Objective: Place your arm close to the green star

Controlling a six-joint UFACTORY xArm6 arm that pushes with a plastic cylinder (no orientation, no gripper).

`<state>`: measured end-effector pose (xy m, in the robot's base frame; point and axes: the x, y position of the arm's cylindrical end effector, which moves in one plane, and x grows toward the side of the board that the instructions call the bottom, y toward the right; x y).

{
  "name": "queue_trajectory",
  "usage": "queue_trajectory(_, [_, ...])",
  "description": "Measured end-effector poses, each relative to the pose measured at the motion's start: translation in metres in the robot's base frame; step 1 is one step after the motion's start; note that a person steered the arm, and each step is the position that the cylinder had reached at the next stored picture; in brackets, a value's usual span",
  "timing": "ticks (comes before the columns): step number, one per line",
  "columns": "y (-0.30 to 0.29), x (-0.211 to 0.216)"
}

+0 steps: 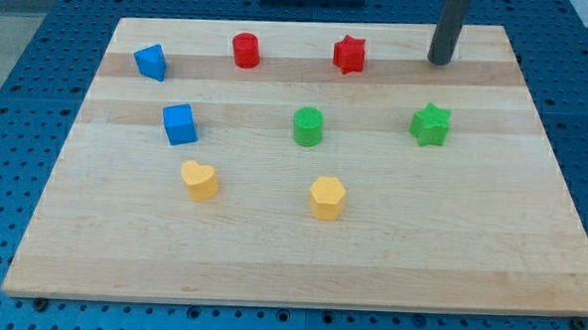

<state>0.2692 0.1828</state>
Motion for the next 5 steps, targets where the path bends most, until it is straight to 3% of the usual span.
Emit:
queue_trajectory(3, [-0.031,0.025])
queue_trajectory(5, [-0.061,0.015])
